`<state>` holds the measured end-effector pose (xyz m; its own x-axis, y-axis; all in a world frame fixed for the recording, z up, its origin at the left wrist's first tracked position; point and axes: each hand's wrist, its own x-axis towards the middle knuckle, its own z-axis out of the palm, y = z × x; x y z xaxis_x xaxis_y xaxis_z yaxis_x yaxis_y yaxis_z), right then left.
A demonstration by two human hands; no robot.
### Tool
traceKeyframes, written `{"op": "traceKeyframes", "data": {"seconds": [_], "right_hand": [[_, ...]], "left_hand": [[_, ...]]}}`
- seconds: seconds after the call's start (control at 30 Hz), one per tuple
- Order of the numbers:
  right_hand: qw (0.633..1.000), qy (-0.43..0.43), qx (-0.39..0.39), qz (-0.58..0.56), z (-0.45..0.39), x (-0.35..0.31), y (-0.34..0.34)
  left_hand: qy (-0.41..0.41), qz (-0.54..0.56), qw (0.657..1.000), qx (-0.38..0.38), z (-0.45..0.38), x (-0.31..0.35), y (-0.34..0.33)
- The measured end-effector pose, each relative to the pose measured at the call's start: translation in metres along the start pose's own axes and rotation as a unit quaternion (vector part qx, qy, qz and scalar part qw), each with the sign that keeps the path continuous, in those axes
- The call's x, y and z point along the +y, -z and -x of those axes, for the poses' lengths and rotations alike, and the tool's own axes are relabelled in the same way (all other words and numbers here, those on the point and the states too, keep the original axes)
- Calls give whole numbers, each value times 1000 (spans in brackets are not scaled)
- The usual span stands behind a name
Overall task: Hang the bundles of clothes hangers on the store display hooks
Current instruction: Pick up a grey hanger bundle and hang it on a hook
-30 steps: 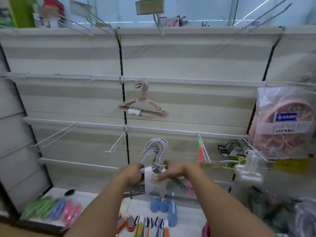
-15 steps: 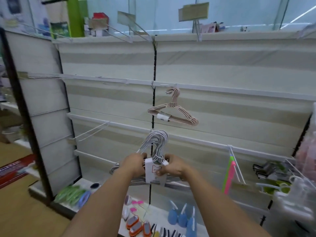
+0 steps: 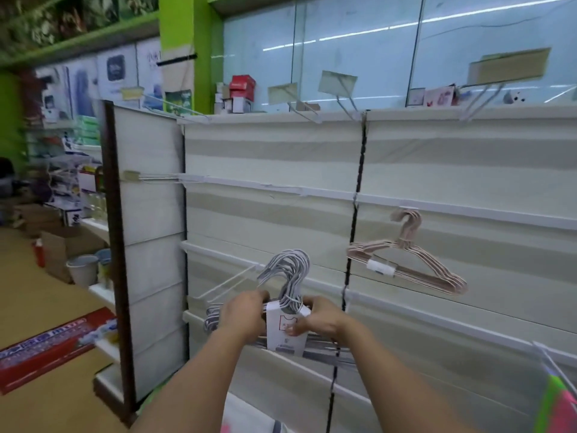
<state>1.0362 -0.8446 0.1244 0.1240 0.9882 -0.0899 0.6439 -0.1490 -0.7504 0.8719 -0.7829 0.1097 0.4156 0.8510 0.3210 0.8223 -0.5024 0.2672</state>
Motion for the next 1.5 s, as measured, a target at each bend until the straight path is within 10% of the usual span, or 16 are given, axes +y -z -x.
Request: {"op": "traceKeyframes", "data": {"seconds": [0.23, 0.43, 0.87, 1.03, 1.23, 1.4, 1.5], "right_hand": [[970, -18, -133, 203, -63, -42, -26], [972, 18, 84, 220, -107, -39, -44], [946, 4, 238, 222, -202, -36, 13], [972, -33, 144, 182, -228, -34, 41], [978, -80, -86, -173, -211, -43, 65], [929, -88, -25, -359, -215, -36, 56], [961, -126, 46, -242, -227, -44, 43]], "left_hand": [[16, -18, 1000, 6, -39, -76, -2], [8, 15, 1000, 18, -79, -96, -8], [-97, 29, 993, 54, -212, -82, -10], [-113, 43, 988, 98, -245, -76, -16], [-124, 92, 985, 77, -273, -79, -25], [-149, 94, 981, 80, -287, -85, -28], [-167, 107, 976, 86, -288, -89, -31]]}}
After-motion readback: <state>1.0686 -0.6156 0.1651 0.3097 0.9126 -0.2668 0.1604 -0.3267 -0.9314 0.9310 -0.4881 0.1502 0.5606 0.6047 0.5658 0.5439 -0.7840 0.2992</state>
